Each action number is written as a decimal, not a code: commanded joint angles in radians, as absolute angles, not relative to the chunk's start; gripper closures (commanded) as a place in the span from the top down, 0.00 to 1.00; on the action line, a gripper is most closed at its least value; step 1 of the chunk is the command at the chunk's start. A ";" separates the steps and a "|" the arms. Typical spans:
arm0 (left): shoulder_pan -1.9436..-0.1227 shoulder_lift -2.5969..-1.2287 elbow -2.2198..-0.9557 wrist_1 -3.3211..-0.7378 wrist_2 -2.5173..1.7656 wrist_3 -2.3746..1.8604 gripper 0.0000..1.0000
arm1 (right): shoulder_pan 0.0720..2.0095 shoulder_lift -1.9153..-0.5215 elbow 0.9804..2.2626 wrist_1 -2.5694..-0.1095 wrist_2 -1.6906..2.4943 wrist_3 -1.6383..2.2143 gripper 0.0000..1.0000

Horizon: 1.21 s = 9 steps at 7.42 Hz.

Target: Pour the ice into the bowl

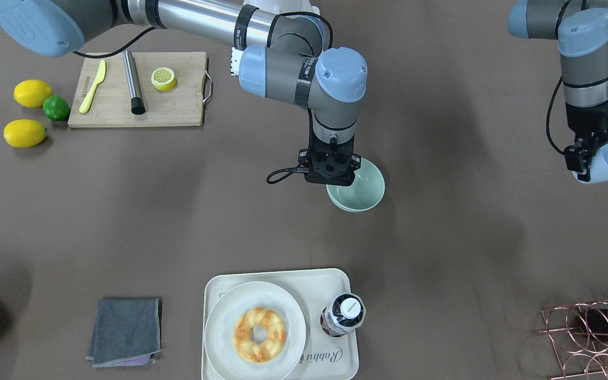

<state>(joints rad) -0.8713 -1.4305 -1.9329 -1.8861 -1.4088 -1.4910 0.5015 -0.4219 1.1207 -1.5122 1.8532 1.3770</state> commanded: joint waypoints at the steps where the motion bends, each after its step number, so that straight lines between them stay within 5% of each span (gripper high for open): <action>1: -0.879 -1.430 -1.933 -1.858 -1.427 -1.532 0.53 | 0.480 -0.434 1.115 -1.490 1.827 1.384 0.00; 3: -0.877 -1.440 -1.951 -1.813 -1.448 -1.568 0.53 | 0.463 -0.455 1.115 -1.464 1.783 1.373 0.10; 5: -0.874 -1.503 -1.957 -1.746 -1.450 -1.572 0.53 | 0.501 -0.462 1.135 -1.465 1.790 1.341 0.84; 6: -0.874 -1.553 -1.959 -1.689 -1.451 -1.572 0.53 | 0.532 -0.462 1.150 -1.476 1.811 1.336 0.97; 9: -0.868 -1.641 -1.957 -1.629 -1.454 -1.591 0.53 | 0.804 -0.494 1.297 -1.659 2.069 1.052 0.98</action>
<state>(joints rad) -0.8724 -1.5959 -1.9564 -1.6547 -1.4513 -1.5739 0.6495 -0.4623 1.2090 -1.5460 1.9458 1.2508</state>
